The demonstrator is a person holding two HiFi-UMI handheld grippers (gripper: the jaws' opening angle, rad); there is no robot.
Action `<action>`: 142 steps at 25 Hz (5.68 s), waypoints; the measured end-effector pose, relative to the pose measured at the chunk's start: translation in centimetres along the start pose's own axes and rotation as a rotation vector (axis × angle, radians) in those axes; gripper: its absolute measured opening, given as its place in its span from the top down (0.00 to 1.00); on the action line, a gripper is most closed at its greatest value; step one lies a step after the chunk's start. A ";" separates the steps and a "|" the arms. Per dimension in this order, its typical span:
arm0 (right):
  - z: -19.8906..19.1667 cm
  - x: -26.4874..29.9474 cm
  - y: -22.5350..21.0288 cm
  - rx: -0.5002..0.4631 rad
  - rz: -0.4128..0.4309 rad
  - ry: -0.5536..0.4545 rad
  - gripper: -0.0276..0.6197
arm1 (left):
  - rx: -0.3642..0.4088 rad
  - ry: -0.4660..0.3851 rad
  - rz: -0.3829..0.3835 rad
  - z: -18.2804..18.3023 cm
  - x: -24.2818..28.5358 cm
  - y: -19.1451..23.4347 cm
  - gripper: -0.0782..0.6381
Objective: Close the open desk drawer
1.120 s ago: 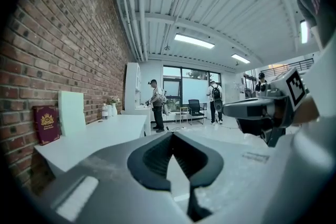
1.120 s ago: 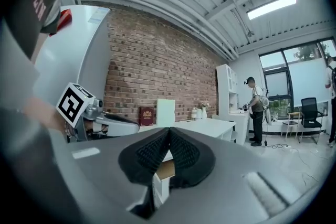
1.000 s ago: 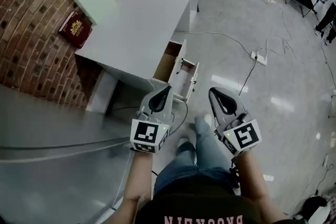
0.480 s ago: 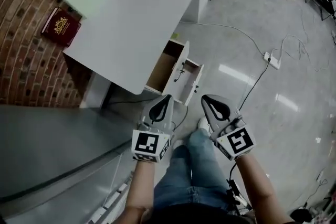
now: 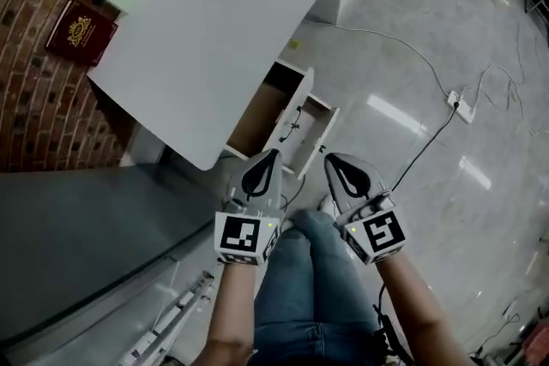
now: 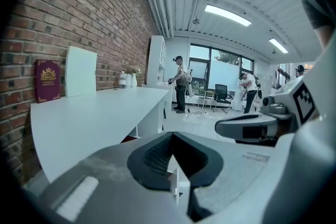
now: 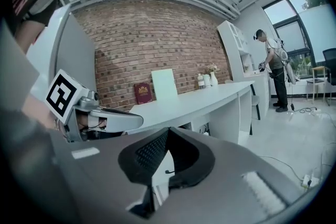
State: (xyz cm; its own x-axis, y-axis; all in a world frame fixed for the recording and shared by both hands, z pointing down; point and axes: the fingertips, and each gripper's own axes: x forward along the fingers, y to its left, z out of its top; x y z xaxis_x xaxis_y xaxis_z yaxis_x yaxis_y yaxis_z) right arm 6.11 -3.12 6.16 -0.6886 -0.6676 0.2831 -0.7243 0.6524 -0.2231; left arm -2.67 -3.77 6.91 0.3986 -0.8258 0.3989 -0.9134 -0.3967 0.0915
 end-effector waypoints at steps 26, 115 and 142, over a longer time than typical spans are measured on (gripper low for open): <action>-16.0 13.8 -2.1 0.359 -0.042 0.219 0.86 | -0.043 0.079 -0.014 -8.6 1.7 5.0 0.89; -18.5 27.0 -0.2 0.572 0.193 0.305 0.79 | -0.098 0.203 0.001 -13.7 2.6 7.5 0.89; -17.7 30.7 1.0 0.663 0.322 0.250 0.79 | -0.111 0.176 0.197 -16.1 -0.7 10.4 0.89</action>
State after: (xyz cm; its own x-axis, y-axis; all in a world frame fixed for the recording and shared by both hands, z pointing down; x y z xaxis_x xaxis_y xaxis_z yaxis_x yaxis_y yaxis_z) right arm -15.15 -16.65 31.14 -0.8972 -0.3292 0.2943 -0.4142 0.3967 -0.8192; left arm -13.75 -0.82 22.25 0.2014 -0.7966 0.5700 -0.9791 -0.1813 0.0926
